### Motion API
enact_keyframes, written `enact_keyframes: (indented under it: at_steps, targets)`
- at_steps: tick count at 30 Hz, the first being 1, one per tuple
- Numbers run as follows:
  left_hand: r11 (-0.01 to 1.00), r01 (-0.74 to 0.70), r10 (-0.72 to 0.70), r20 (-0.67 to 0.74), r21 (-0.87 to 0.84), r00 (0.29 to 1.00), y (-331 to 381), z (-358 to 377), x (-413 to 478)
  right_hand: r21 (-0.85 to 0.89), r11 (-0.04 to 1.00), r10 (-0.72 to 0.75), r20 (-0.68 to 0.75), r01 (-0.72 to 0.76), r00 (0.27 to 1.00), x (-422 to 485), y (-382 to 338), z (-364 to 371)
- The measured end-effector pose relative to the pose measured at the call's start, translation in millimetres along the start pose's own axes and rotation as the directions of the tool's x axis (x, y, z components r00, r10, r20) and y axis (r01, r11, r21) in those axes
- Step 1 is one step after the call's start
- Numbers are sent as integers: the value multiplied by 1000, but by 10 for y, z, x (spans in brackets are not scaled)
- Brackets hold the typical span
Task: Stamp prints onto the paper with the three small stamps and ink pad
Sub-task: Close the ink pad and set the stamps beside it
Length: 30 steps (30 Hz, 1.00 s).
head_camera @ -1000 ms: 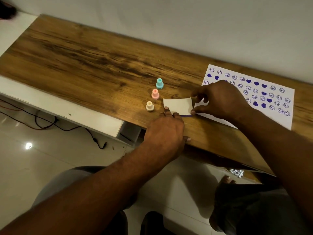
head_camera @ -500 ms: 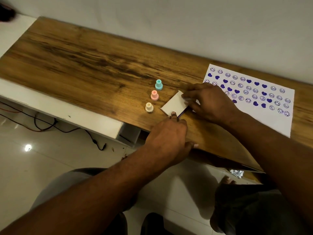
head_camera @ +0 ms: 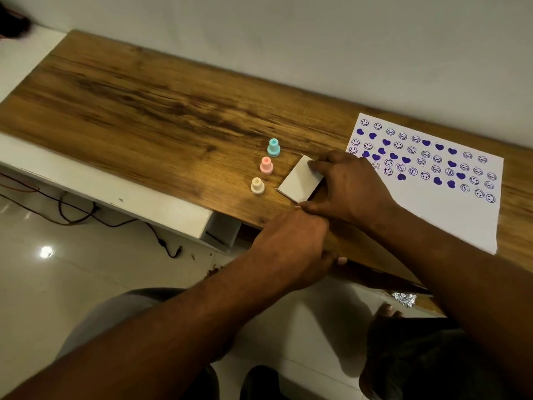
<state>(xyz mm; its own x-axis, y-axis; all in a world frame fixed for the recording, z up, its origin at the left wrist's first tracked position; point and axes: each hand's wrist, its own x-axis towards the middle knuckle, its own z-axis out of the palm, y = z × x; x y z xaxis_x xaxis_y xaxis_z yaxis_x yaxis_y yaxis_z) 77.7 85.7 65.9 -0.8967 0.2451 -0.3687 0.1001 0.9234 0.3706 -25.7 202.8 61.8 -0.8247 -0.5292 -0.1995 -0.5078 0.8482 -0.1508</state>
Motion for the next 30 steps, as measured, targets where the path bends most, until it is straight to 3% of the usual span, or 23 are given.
enact_keyframes:
  at_steps: [10,14,18,24,30]
  targets:
    - [999,37,-36,-75,20,997,-75,-45,29,97,995,6,-24,-4,1000,370,345,-53]
    - [998,35,-46,-202,-60,978,-170,-126,63,105,994,9,-49,-4,999,572,442,-38]
    - [994,25,-63,-374,-104,925,-298,-277,124,150,989,25,-84,-12,996,706,506,-31]
    - [970,104,-209,-539,-219,816,-681,-512,235,224,974,52,-115,-26,992,874,584,-54]
    - [934,156,-323,-577,-320,750,-1059,-562,314,249,968,29,-138,7,990,960,688,-64]
